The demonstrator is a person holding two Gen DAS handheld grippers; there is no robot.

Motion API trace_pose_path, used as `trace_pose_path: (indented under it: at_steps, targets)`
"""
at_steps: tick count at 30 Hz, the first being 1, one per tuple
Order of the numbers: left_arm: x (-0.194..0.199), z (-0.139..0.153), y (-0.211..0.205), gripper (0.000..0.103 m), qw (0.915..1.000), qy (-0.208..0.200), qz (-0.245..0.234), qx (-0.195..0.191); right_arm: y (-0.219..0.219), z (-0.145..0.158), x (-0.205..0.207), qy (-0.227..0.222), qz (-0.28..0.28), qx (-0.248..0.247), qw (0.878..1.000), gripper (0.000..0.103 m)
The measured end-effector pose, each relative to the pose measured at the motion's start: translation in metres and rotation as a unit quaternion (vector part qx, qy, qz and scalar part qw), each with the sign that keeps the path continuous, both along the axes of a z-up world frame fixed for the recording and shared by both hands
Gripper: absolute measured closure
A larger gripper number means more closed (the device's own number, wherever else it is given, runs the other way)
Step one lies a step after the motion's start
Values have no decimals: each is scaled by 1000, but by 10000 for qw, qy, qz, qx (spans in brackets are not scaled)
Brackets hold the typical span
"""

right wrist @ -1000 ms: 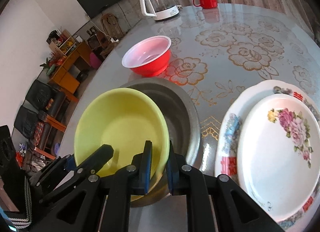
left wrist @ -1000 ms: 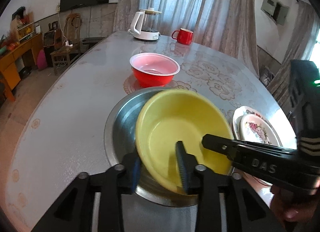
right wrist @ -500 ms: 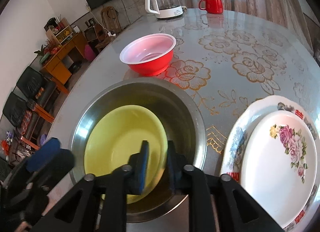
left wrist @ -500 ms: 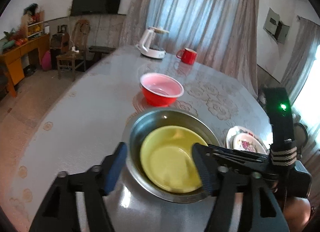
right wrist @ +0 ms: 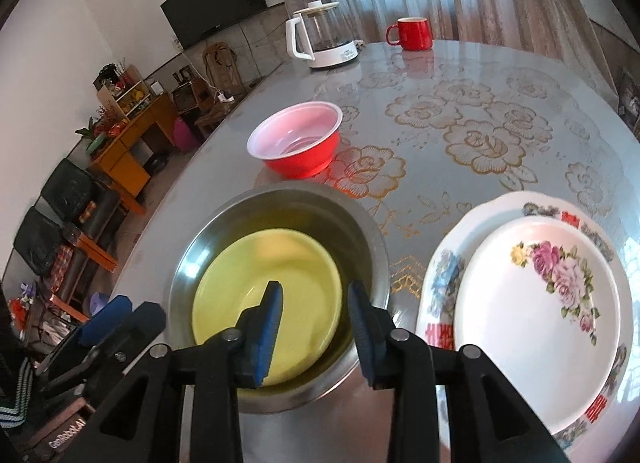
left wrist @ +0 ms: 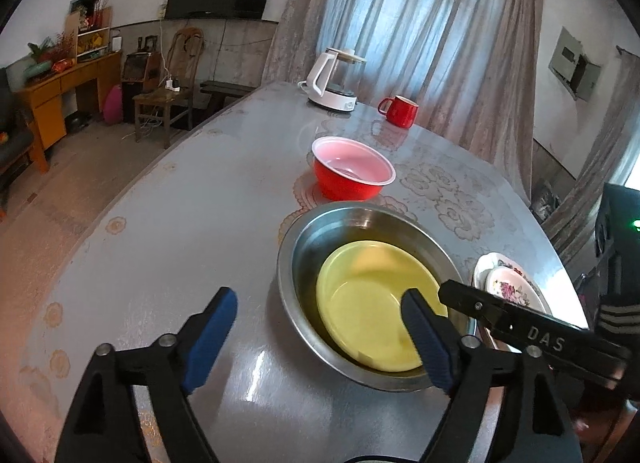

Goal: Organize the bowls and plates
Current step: 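Move both grippers to the rim of the red-and-pink bowl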

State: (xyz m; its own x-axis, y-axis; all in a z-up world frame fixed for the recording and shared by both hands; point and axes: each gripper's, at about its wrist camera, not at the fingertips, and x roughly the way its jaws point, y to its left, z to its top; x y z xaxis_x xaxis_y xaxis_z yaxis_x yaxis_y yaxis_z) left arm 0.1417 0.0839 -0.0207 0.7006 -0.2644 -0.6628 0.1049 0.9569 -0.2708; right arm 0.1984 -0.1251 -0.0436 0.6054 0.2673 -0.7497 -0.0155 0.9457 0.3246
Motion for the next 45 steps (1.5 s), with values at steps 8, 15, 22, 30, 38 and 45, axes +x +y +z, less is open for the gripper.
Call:
trace_pose_path:
  at_steps: [8, 15, 22, 30, 38, 45]
  targets:
    - [10, -2, 17, 10, 9990, 110, 229, -362, 1, 2, -2, 28, 49, 96, 9999, 70]
    - [25, -1, 34, 8, 9979, 180, 418, -456, -14, 16, 26, -36, -115, 45, 9999, 69]
    - [49, 0, 47, 7, 9965, 322, 574, -510, -28, 18, 80, 337, -93, -37, 9994, 61]
    - [71, -11, 52, 7, 9951, 530, 640, -542, -42, 2, 147, 768, -198, 347, 9962, 61]
    - [107, -2, 47, 7, 9968, 521, 443, -403, -45, -13, 187, 900, -281, 965, 9909, 61]
    - [152, 19, 21, 9, 9994, 330, -39, 56, -33, -28, 204, 1028, -60, 777, 9916, 85]
